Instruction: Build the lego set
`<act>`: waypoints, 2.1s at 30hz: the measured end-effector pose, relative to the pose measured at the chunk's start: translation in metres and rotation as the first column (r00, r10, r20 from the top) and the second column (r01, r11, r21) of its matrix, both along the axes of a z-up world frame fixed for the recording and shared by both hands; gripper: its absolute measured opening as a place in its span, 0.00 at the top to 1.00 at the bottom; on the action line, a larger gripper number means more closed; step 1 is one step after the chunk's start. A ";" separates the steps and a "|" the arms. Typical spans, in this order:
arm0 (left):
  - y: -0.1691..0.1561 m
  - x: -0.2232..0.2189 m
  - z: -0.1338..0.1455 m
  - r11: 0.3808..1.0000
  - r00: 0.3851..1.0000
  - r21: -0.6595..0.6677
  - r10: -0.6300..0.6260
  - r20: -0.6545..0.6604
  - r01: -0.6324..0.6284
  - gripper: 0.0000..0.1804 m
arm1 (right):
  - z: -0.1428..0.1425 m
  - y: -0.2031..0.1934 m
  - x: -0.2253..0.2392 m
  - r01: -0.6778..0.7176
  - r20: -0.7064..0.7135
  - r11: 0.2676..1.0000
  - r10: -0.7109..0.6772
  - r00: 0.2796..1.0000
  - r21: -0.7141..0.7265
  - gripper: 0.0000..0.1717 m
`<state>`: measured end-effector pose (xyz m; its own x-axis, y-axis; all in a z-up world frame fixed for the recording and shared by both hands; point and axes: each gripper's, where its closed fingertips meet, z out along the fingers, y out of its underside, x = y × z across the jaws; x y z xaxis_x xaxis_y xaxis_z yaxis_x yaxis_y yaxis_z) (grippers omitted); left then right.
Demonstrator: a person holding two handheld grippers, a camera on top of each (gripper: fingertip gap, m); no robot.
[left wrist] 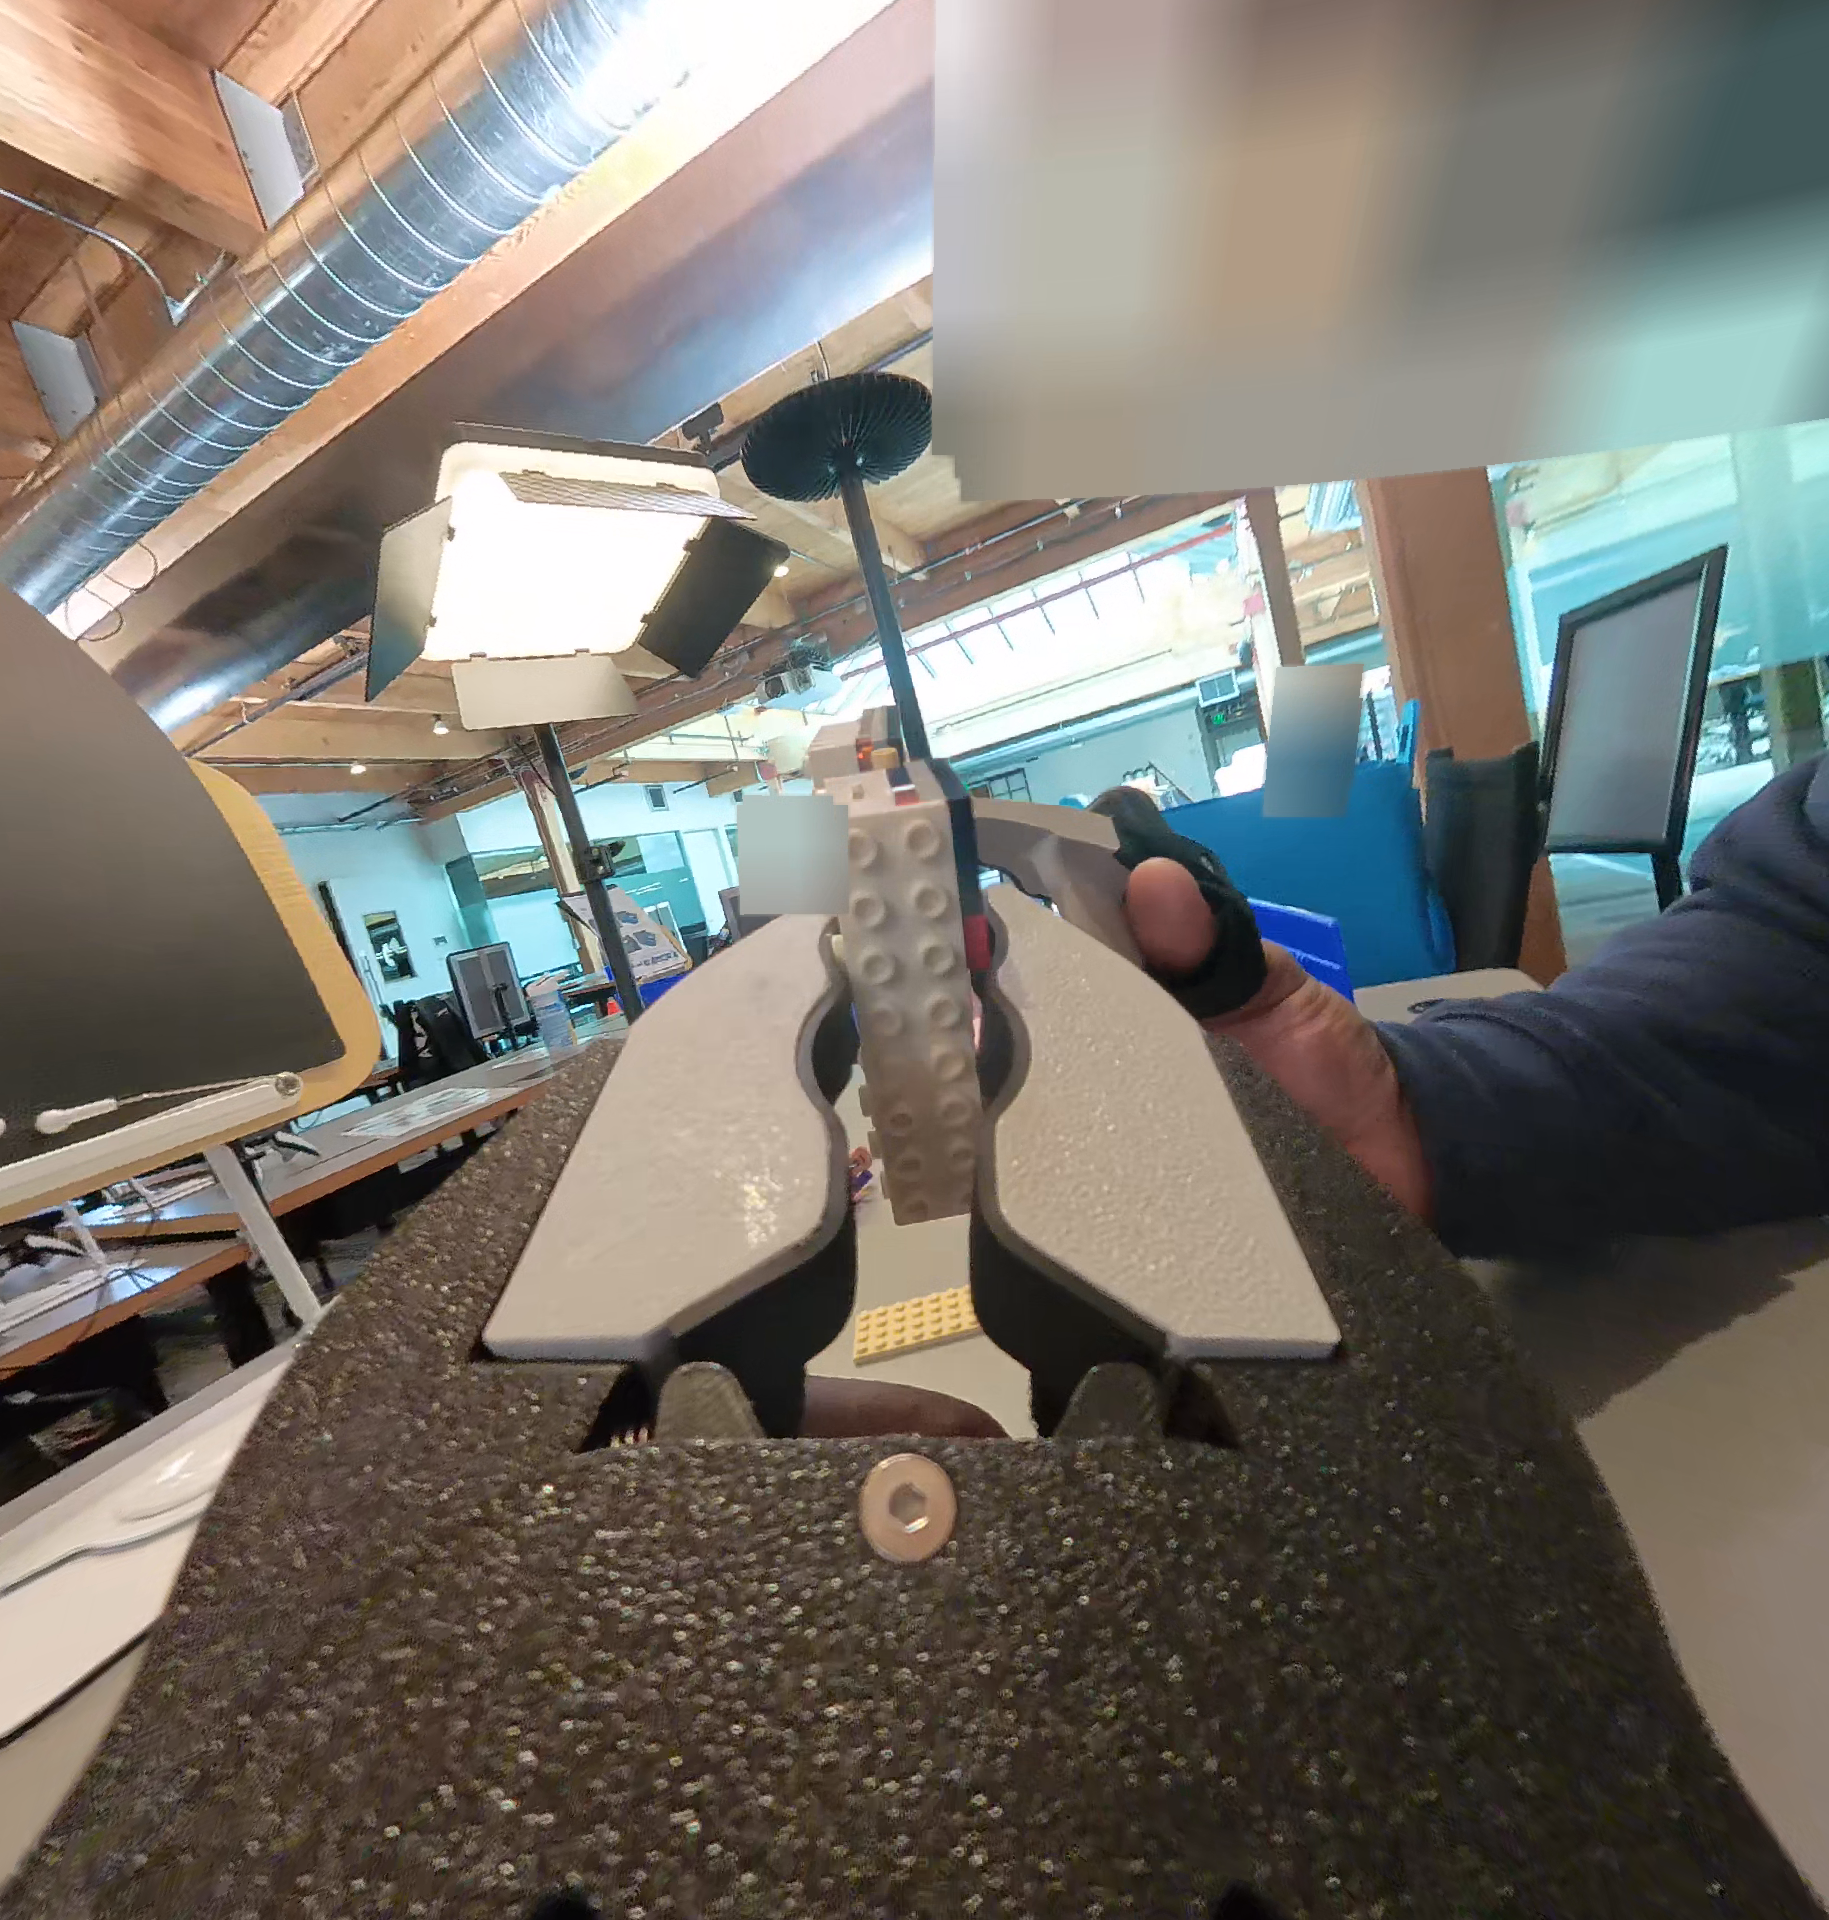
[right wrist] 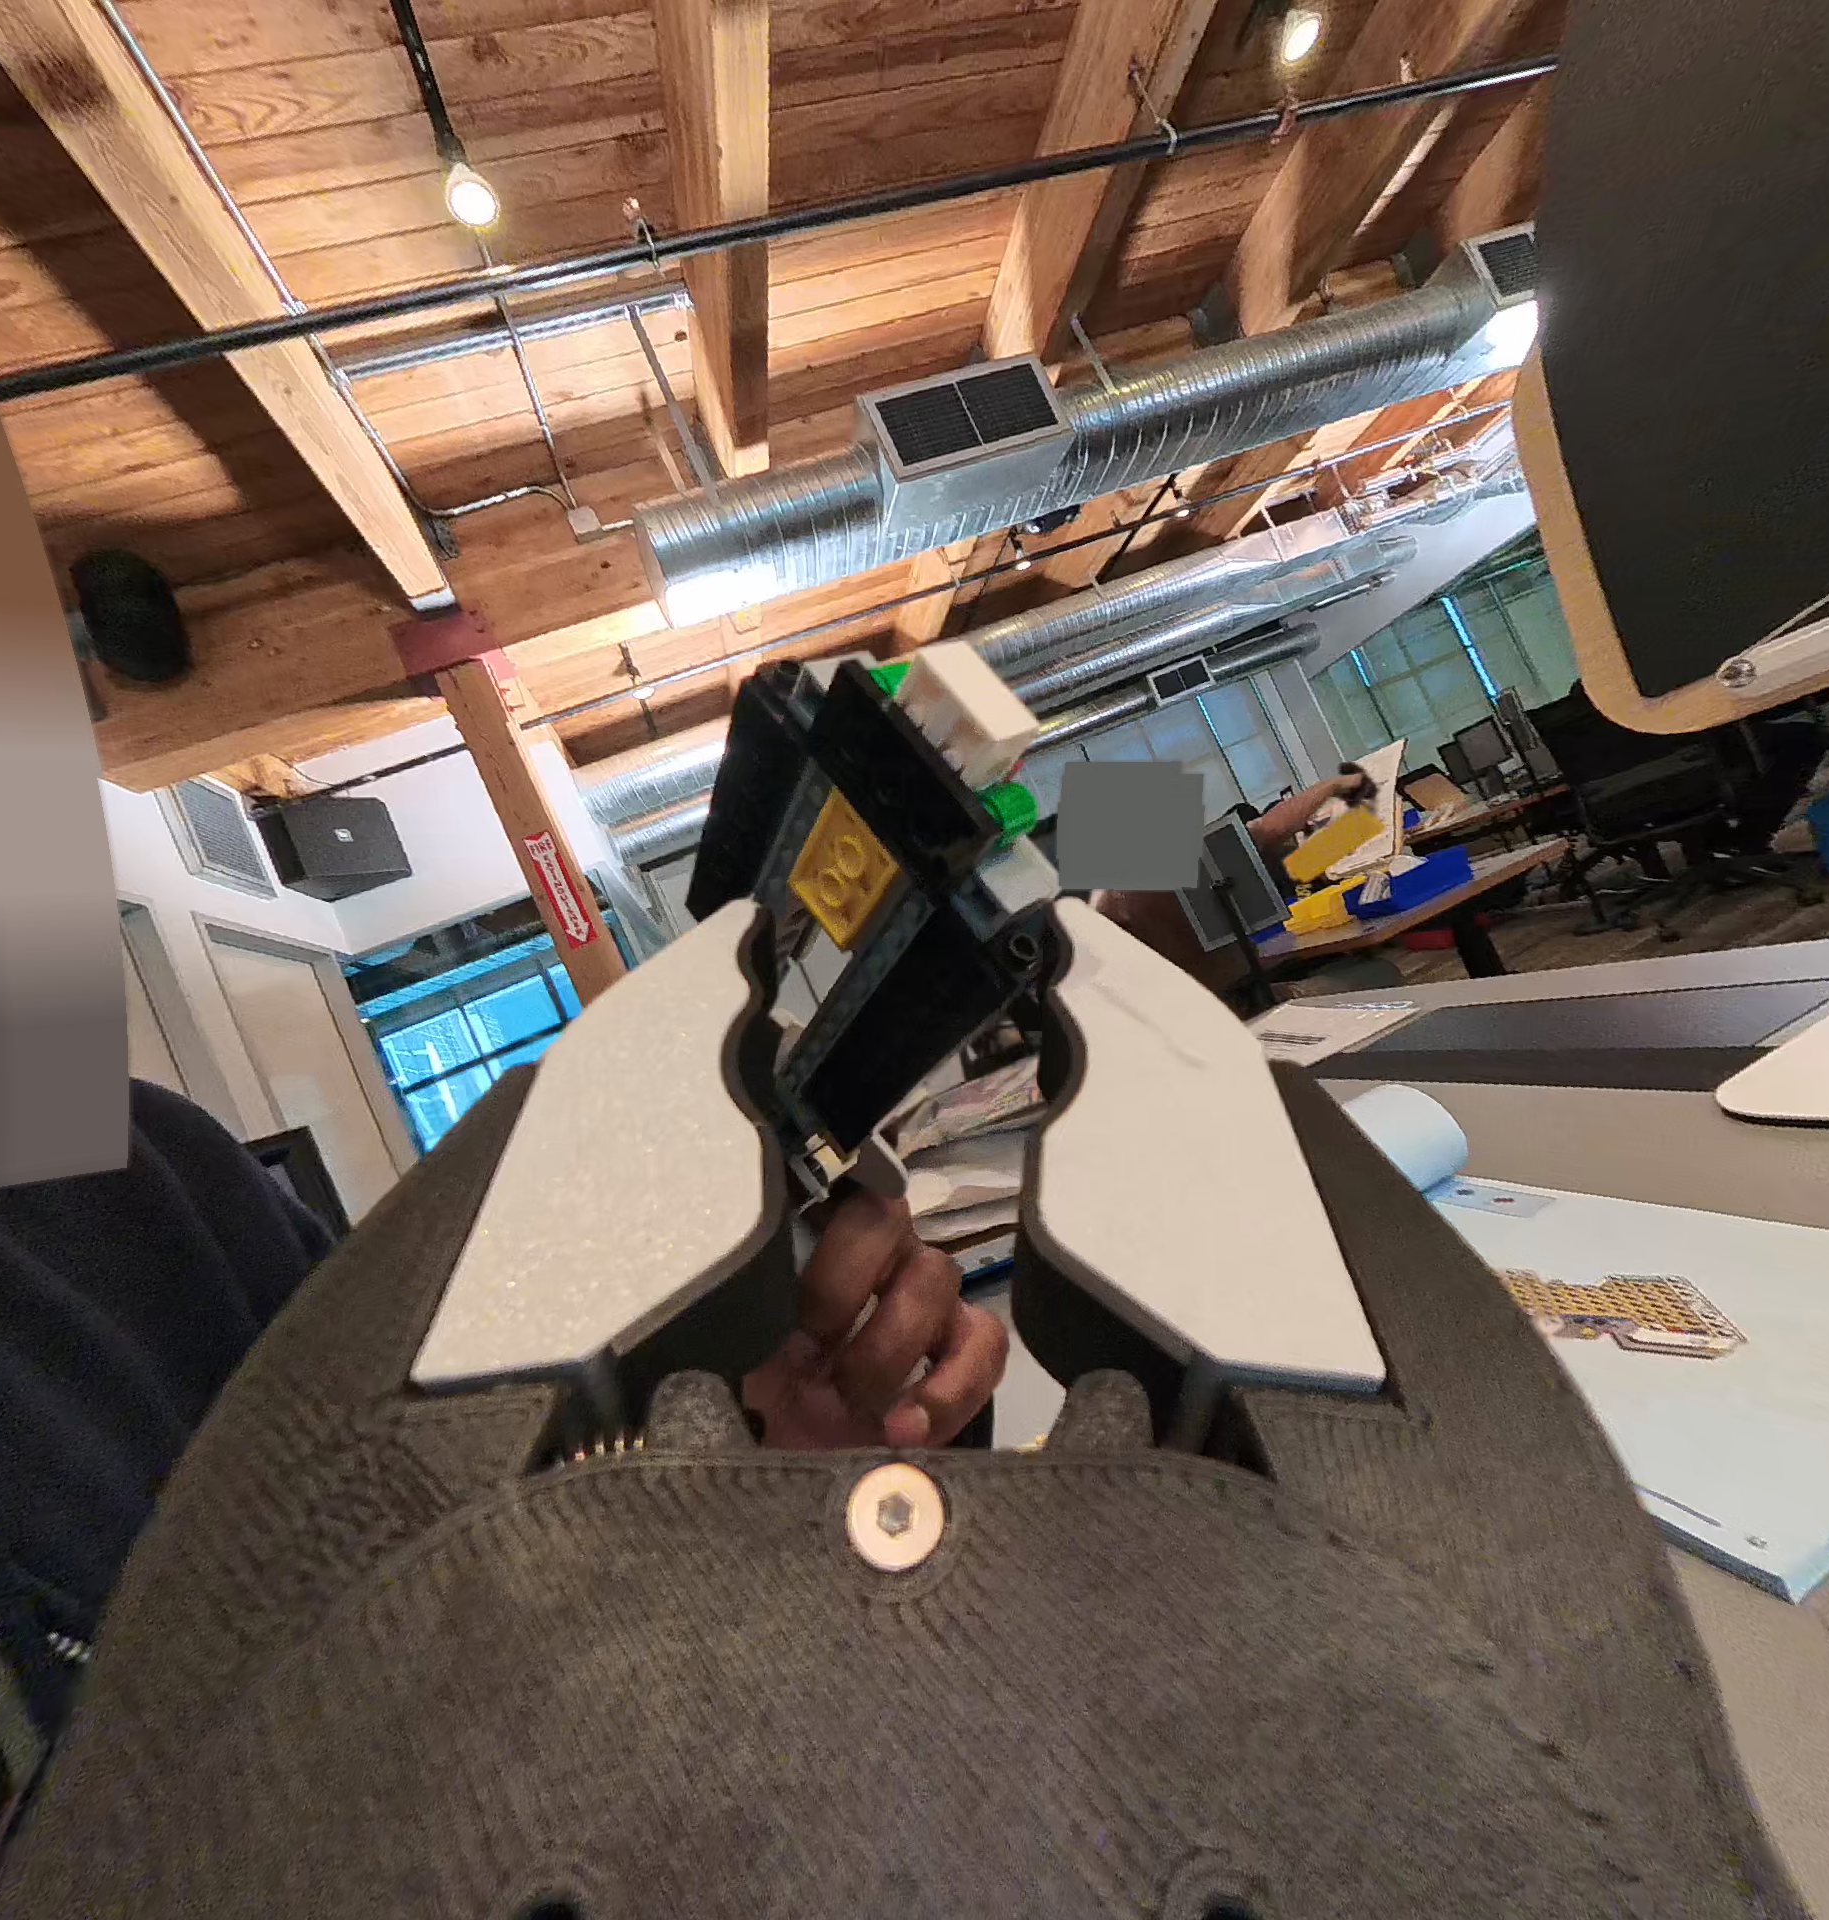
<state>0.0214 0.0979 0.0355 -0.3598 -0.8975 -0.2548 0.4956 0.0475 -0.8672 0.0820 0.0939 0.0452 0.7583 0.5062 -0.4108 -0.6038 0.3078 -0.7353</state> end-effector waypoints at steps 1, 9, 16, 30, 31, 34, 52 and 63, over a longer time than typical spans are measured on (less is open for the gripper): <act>0.001 0.000 0.000 1.000 1.000 -0.015 -0.003 -0.001 0.003 0.89 | 0.000 0.000 0.000 -0.007 -0.008 1.000 0.007 1.000 0.002 0.72; 0.004 -0.002 0.006 0.999 0.999 -0.026 0.025 0.027 -0.025 0.89 | -0.005 0.005 0.002 0.009 -0.014 0.998 -0.010 1.000 -0.056 0.72; 0.014 -0.003 0.011 0.996 0.994 -0.007 0.093 0.058 -0.093 0.89 | -0.007 0.004 -0.002 0.077 0.058 0.991 -0.071 0.996 -0.105 0.72; 0.022 -0.002 0.011 0.967 0.967 0.105 0.220 0.127 -0.233 0.89 | -0.003 0.003 -0.020 -0.032 -0.068 0.987 0.021 0.997 -0.158 0.76; 0.022 -0.002 0.011 0.964 0.965 0.112 0.228 0.131 -0.243 0.89 | -0.002 0.003 -0.021 -0.043 -0.081 0.987 0.031 0.996 -0.154 0.76; 0.022 0.000 0.009 0.957 0.960 0.129 0.244 0.135 -0.261 0.89 | 0.000 0.003 -0.023 -0.078 -0.125 0.987 0.060 0.990 -0.143 0.77; 0.011 0.001 0.001 0.943 0.958 0.198 0.240 0.158 -0.269 0.89 | -0.004 0.008 -0.015 -0.134 -0.294 0.982 0.090 0.952 -0.133 0.87; 0.009 0.001 0.000 0.937 0.955 0.213 0.245 0.167 -0.277 0.89 | 0.005 0.001 -0.016 -0.167 -0.329 0.985 0.144 0.933 -0.042 0.86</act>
<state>0.0221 0.1070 0.0354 -0.0681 -0.8651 -0.4969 0.5508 0.3827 -0.7417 0.0660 0.0950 0.0502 0.4928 0.5695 -0.6579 -0.8485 0.1471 -0.5083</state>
